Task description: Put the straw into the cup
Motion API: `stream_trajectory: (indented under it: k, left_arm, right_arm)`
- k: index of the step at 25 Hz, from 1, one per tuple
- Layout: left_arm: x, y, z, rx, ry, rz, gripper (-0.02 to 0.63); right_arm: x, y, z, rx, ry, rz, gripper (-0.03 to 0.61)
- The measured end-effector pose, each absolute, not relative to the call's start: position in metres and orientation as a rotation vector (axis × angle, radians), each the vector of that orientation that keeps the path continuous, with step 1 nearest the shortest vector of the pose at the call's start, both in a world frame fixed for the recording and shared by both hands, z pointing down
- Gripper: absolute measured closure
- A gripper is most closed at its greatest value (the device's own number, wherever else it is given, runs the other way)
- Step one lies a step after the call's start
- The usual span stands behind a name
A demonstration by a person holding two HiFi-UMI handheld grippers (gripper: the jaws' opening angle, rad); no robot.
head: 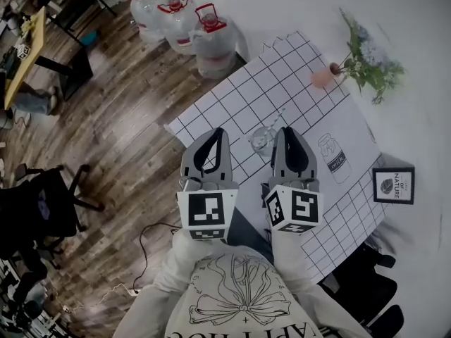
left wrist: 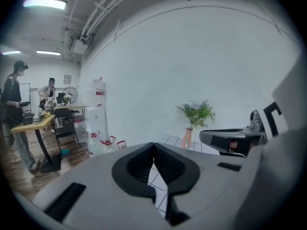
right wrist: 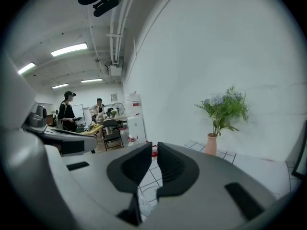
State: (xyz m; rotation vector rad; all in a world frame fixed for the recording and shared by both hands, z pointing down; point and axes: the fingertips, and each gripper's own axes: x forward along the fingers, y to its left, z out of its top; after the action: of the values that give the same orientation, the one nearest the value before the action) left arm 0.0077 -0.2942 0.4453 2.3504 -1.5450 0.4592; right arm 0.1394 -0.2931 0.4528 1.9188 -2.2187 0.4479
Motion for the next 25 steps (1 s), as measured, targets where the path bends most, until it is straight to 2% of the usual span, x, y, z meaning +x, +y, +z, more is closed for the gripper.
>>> stream_trajectory:
  k: [14, 25]
  left_arm:
    - [0.006, -0.274, 0.353, 2.525, -1.584, 0.266, 0.609]
    - [0.002, -0.258, 0.31, 2.602, -1.611, 0.17, 0.609]
  right_arm:
    - [0.131, -0.256, 0.363, 2.043, -2.253, 0.23, 0.566]
    - [0.13, -0.238, 0.319, 2.1, -2.276, 0.113, 0.571]
